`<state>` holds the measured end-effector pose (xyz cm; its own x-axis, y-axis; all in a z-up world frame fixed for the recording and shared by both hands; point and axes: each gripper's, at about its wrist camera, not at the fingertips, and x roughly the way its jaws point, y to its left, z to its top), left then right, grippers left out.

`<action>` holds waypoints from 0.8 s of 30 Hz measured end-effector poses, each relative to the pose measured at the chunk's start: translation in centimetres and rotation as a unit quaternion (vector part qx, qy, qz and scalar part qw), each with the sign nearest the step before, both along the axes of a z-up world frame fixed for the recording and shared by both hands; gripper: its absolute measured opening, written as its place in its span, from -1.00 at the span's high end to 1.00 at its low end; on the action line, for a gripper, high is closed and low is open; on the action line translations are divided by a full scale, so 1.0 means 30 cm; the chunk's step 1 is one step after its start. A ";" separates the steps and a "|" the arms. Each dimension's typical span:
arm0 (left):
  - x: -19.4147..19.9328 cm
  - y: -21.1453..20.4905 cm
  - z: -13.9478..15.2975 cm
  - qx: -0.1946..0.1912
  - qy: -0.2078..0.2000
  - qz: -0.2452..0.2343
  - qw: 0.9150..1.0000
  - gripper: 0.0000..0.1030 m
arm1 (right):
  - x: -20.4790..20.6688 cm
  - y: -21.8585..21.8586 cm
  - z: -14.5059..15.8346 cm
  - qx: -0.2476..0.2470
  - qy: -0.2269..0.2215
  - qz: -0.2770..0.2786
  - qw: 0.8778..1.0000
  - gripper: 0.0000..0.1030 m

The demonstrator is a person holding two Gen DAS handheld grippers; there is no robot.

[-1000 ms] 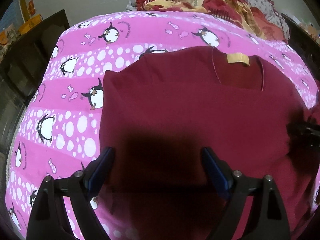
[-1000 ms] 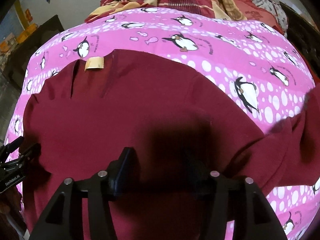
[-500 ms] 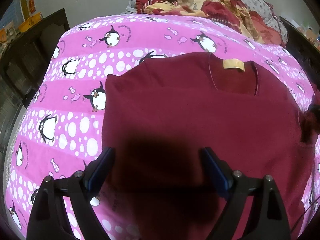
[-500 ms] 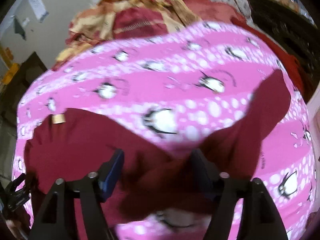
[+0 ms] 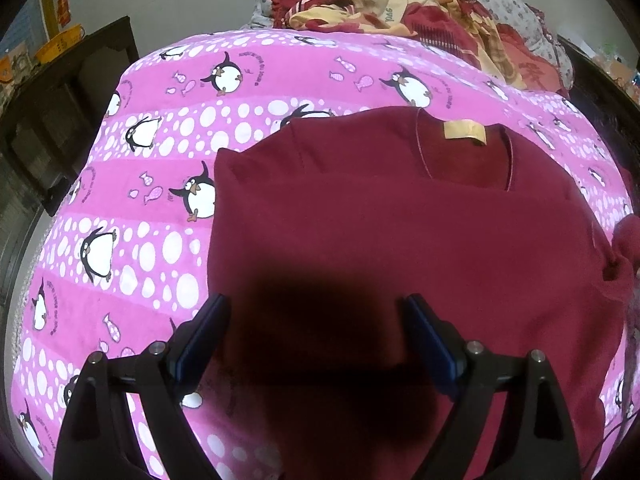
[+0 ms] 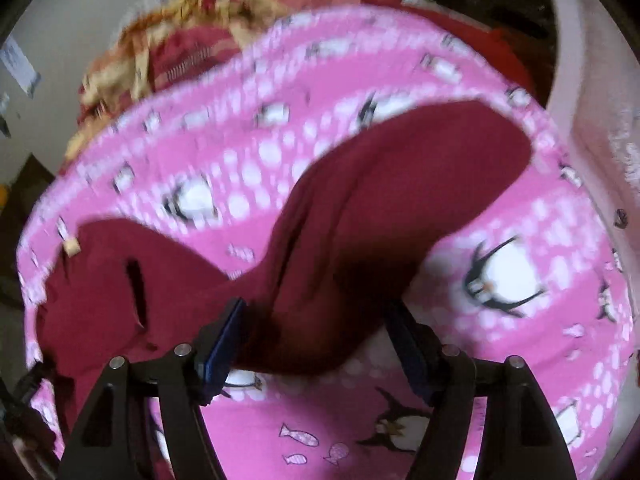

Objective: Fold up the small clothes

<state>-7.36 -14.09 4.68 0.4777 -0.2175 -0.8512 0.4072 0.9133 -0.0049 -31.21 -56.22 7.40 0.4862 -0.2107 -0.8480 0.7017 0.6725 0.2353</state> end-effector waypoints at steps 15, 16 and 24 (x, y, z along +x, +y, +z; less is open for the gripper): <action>-0.008 -0.001 0.010 -0.001 -0.001 0.004 1.000 -0.71 | -0.036 -0.281 0.074 0.062 -0.086 -0.105 0.989 -0.56; -0.008 -0.004 0.009 -0.001 0.000 0.004 1.000 -0.71 | -0.015 -0.285 0.075 0.061 -0.085 -0.104 0.989 -0.55; -0.013 -0.020 0.018 0.001 -0.004 -0.004 1.000 -0.71 | 0.164 -0.366 -0.027 0.042 0.011 -0.121 0.992 -0.55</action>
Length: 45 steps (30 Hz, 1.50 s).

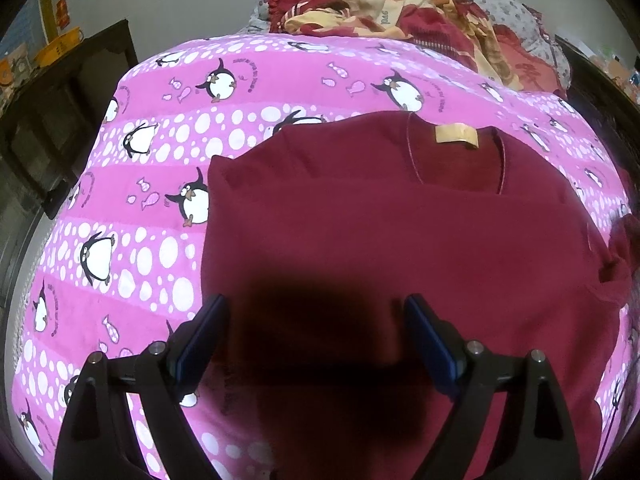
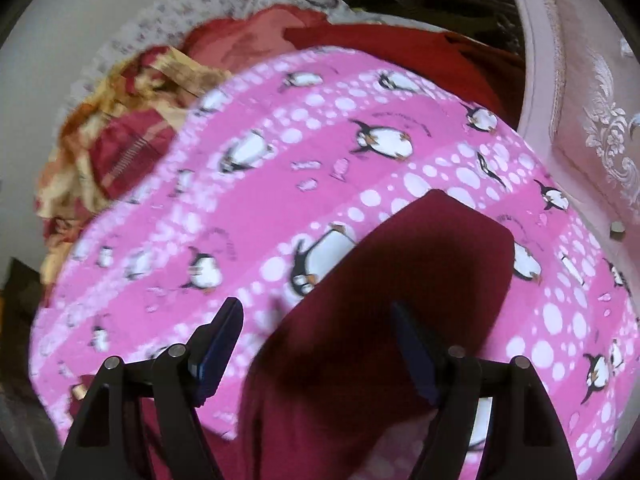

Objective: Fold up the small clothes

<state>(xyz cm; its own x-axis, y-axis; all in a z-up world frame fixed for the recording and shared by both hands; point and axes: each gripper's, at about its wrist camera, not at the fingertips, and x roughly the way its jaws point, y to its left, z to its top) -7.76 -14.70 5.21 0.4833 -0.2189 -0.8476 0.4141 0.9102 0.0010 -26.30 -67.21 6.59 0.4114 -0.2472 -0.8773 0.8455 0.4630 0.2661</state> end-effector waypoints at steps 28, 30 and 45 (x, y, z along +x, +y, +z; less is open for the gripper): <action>-0.001 0.145 0.153 -0.045 -0.034 0.037 0.998 -0.71 | 0.210 0.540 0.345 -0.073 -0.146 0.280 0.946 0.90; 0.003 0.155 0.140 -0.044 -0.028 0.040 0.998 -0.71 | 0.253 0.542 0.278 -0.107 -0.097 0.269 0.952 0.62; 0.022 0.155 0.098 -0.030 -0.018 0.036 0.999 -0.71 | 0.386 0.362 0.058 -0.081 -0.041 0.235 0.968 0.72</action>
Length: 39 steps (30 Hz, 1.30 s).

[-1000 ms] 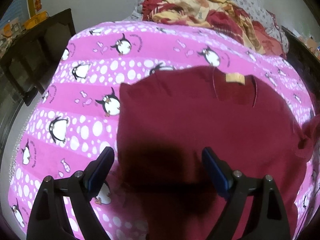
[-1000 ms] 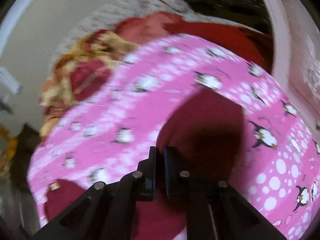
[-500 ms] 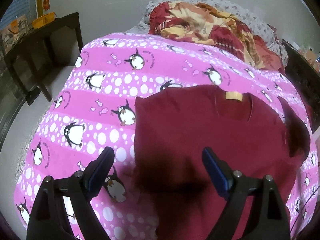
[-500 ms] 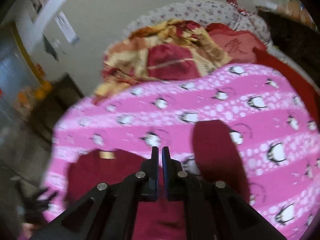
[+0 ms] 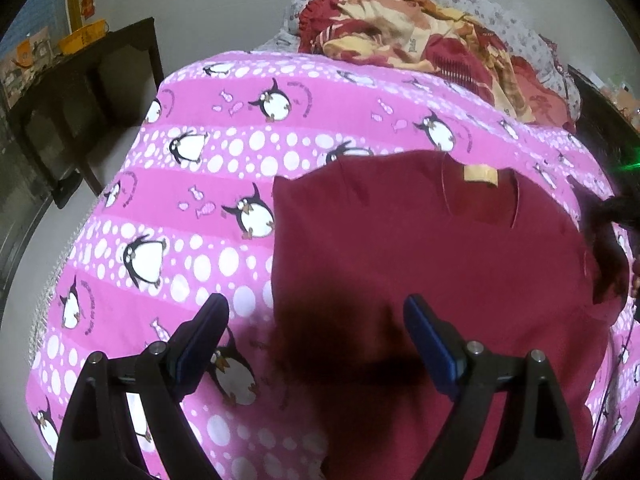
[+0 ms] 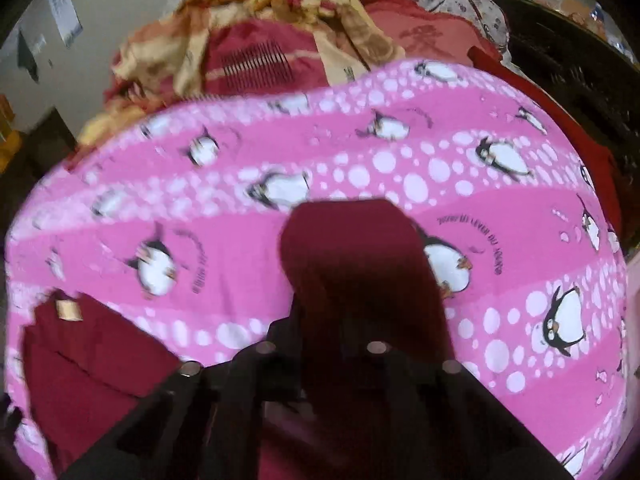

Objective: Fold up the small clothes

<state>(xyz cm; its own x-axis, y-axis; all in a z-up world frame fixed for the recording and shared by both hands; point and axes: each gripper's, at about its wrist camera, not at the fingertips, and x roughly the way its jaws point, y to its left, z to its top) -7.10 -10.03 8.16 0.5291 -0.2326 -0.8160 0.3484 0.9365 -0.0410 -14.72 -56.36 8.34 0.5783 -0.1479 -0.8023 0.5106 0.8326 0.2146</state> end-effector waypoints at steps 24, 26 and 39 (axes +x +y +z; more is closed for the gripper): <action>0.040 -0.072 0.032 -0.076 0.052 -0.040 0.995 -0.71 | 0.015 0.813 -0.059 0.121 0.007 0.312 0.942 -0.10; 0.049 -0.118 0.012 -0.069 0.056 -0.050 0.995 -0.71 | -0.033 0.766 -0.005 0.111 -0.017 0.298 0.948 -0.35; 0.045 -0.294 -0.075 -0.017 0.052 -0.082 0.995 -0.71 | -0.277 0.517 0.070 0.080 -0.044 0.205 0.974 -0.54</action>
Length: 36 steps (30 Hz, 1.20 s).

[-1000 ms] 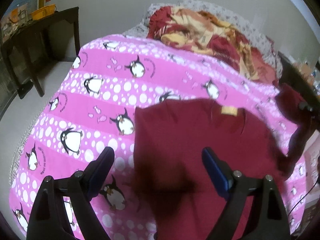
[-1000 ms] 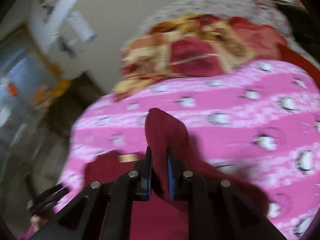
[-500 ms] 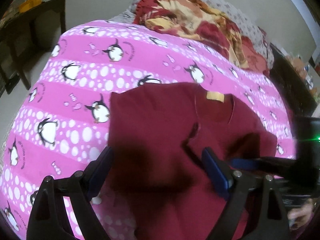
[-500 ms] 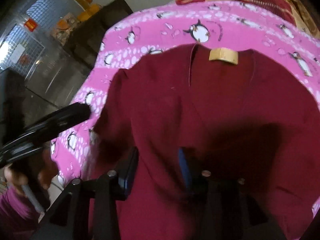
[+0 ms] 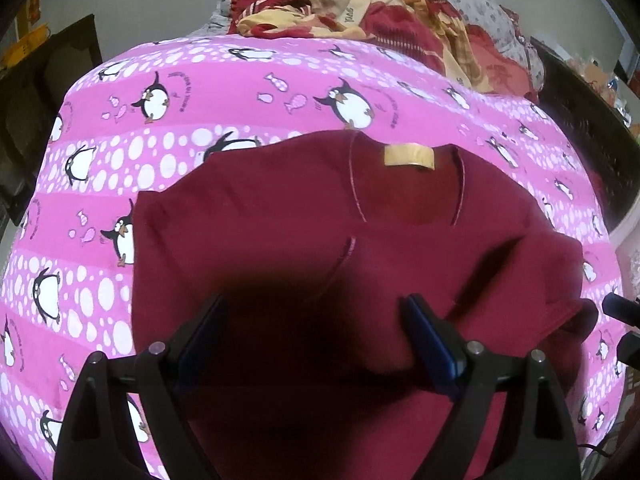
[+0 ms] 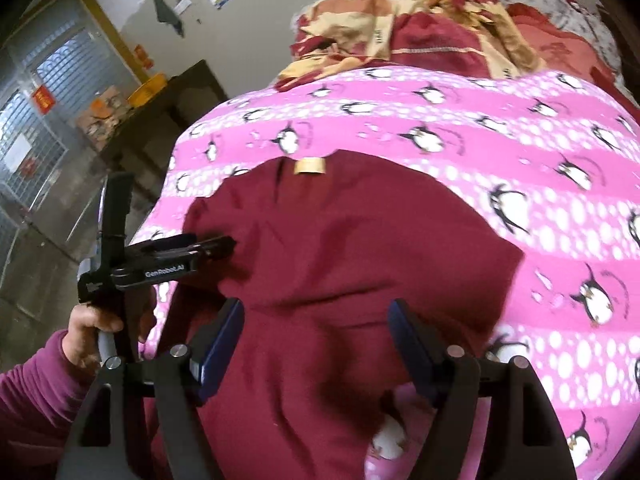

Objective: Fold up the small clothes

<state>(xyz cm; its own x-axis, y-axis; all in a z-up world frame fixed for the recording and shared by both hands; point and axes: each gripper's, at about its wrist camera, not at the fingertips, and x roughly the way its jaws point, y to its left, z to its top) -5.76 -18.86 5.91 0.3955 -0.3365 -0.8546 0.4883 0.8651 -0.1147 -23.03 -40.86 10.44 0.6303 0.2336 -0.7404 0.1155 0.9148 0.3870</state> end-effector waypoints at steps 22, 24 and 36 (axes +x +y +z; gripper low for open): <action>-0.020 -0.103 0.173 0.006 -0.047 -0.055 0.997 0.83 | -0.146 -0.141 -0.041 0.046 0.014 -0.080 0.996 -0.54; 0.010 -0.082 0.267 -0.020 -0.060 -0.042 0.997 0.83 | -0.143 -0.125 -0.046 0.039 0.020 -0.070 0.997 -0.57; 0.100 0.029 0.519 -0.052 -0.117 0.009 0.992 0.83 | -0.058 -0.032 -0.125 -0.026 0.051 -0.060 0.997 -0.61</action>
<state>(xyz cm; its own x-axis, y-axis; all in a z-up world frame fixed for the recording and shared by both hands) -2.76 -17.99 21.48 0.5860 -0.4091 -0.6994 0.4960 0.8637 -0.0896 -24.78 -41.81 6.69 0.5720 0.1204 -0.8114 0.2610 0.9110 0.3192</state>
